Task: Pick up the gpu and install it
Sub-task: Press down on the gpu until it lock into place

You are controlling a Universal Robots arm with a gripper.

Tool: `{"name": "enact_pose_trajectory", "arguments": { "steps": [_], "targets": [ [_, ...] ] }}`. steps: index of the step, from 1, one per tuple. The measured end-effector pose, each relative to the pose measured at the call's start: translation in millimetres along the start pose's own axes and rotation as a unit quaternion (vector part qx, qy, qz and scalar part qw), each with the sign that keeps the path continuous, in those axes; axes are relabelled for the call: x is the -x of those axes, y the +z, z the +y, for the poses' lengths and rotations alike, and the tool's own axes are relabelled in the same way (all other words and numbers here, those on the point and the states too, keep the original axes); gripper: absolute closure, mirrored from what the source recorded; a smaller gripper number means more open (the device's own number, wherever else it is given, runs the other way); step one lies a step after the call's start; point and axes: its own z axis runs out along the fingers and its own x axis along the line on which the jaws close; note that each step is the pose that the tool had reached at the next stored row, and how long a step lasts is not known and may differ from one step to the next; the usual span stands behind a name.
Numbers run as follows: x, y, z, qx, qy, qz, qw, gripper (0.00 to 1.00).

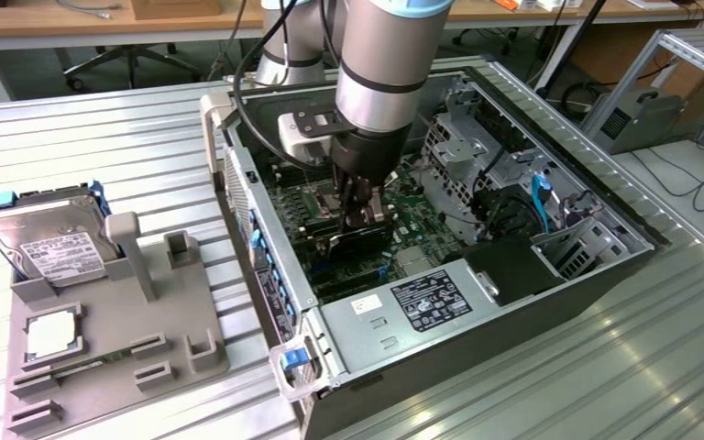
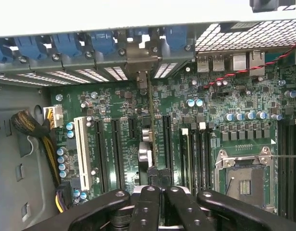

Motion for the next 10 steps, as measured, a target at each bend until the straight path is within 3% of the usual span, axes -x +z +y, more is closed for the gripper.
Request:
{"name": "enact_pose_trajectory", "arguments": {
  "steps": [2, 10],
  "targets": [
    [0.0, 0.1, -0.1, 0.0001, 0.0, -0.0029, 1.0, 0.89],
    [-0.1, 0.9, 0.2, -0.0014, 0.0, -0.0032, 1.0, 0.89]
  ]
}}
